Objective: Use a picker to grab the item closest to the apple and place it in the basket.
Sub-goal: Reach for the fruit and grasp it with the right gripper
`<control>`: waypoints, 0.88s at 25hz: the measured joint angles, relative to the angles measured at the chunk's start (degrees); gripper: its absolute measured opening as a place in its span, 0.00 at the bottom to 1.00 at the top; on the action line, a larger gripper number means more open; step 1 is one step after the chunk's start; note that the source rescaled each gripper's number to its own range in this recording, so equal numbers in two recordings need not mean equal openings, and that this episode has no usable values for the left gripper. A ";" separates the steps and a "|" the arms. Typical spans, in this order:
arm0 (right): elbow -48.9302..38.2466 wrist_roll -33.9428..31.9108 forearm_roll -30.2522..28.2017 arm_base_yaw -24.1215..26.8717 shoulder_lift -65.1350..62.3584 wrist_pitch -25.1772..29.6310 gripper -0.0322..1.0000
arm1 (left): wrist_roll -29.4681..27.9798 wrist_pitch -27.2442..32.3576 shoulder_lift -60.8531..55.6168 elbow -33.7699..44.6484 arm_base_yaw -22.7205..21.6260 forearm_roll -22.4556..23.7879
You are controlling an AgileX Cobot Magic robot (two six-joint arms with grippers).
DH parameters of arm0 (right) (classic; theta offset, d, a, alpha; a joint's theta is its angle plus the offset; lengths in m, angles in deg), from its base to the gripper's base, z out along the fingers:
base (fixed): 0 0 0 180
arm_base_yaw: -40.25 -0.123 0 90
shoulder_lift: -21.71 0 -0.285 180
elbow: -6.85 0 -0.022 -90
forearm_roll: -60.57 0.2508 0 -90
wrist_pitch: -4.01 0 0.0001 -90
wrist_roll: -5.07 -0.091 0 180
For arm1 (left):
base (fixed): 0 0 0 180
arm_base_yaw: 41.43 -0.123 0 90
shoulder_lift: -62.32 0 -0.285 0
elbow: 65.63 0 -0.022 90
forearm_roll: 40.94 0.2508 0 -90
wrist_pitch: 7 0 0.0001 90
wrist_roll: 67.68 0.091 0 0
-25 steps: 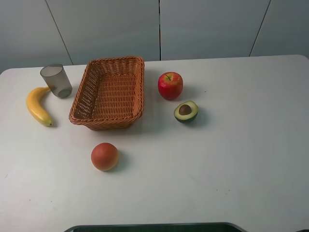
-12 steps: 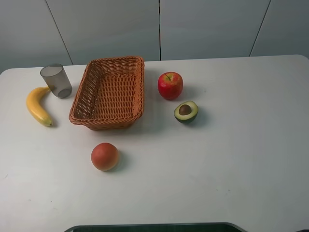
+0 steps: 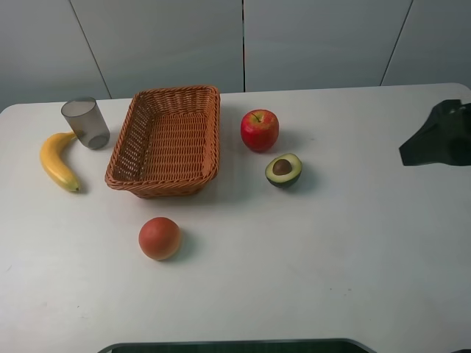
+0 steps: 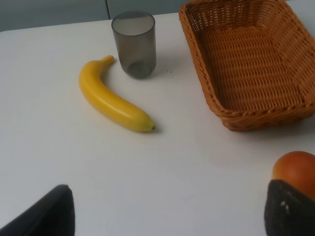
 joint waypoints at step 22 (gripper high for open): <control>30.87 -31.40 -12.31 -17.89 51.04 -5.55 1.00 | 0.00 0.00 0.00 0.00 0.00 0.00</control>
